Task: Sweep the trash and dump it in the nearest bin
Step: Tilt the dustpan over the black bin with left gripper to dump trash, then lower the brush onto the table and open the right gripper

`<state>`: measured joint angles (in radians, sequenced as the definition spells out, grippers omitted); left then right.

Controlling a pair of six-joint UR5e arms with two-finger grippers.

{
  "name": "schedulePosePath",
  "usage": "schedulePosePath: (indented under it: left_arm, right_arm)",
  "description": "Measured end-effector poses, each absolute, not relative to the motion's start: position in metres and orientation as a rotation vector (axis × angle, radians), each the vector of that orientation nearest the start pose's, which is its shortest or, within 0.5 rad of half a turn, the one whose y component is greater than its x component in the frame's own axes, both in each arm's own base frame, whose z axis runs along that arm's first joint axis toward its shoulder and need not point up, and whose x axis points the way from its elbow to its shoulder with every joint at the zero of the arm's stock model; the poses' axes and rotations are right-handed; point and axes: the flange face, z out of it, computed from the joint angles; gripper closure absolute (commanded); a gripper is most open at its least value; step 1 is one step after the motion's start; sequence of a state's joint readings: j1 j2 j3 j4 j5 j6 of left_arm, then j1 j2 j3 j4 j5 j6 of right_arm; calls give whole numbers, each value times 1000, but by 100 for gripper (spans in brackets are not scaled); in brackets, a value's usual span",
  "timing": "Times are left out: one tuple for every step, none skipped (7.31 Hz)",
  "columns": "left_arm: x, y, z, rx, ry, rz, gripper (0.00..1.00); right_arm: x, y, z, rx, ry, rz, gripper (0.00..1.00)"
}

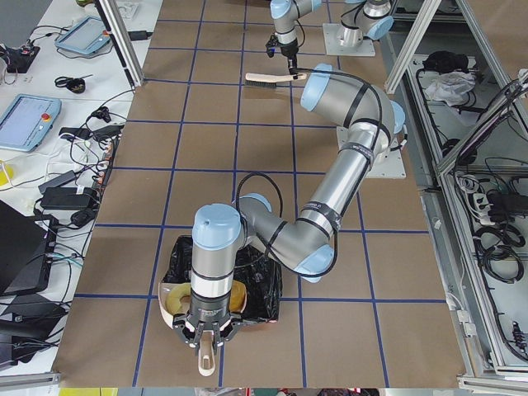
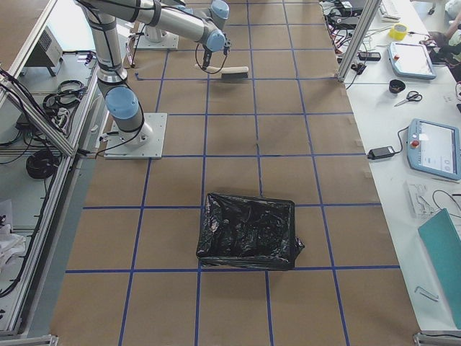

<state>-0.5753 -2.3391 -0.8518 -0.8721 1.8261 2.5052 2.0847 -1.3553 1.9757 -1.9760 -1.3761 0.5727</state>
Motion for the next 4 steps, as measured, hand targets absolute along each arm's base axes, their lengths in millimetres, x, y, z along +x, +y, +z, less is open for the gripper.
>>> schedulePosePath:
  left_arm:
    - [622,-542,430,1609,1880,527,100]
    - [605,-545,425,1581,1857,585,100]
    - [585,-547,423,1549,1826,628,100]
    - [571,-545,425,1516,1802,652,100]
  right_arm:
    - [372,-349,233,122,3052,436,53]
    - [372,-349,233,121,3051,433,52]
    - [372,-351,235,121,3051,427,50]
    - [373,-355,239,123,3051,407,48]
